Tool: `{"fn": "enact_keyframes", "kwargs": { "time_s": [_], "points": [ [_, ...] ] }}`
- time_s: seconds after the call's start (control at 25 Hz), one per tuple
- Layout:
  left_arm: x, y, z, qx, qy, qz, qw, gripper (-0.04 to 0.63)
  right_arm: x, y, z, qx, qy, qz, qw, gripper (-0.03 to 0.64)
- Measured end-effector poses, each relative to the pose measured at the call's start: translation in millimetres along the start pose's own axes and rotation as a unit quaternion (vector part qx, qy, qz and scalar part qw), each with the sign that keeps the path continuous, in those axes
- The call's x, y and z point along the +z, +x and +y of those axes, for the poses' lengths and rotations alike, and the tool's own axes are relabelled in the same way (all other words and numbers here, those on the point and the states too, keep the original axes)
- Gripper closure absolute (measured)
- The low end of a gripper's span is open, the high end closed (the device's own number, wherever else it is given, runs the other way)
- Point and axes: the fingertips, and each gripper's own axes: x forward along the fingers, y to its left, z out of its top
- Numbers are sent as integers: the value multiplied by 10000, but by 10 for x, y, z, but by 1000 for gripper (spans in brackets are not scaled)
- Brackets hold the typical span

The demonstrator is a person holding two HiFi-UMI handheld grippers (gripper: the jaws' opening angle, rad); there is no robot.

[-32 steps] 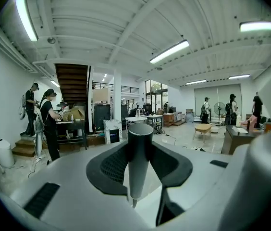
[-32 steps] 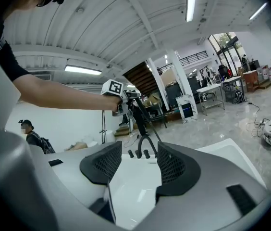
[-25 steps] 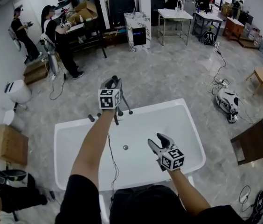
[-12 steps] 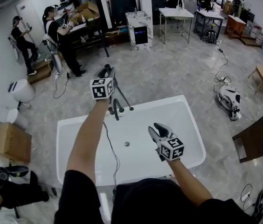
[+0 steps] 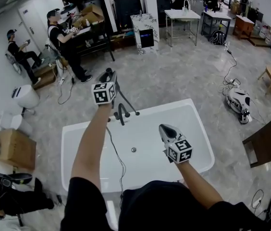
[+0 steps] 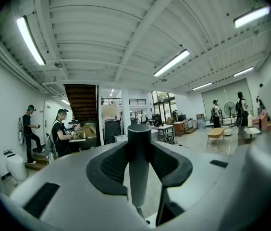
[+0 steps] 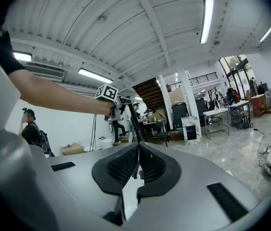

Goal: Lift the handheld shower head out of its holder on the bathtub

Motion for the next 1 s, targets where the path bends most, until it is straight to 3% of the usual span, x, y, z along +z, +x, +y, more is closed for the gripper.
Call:
{"fn": "enact_keyframes", "kwargs": {
  "time_s": [1.0],
  "points": [
    [-109,-85,-39,87,84,137,9998,463,-63,-43,28,109,-342,86,9993,618]
  ]
}}
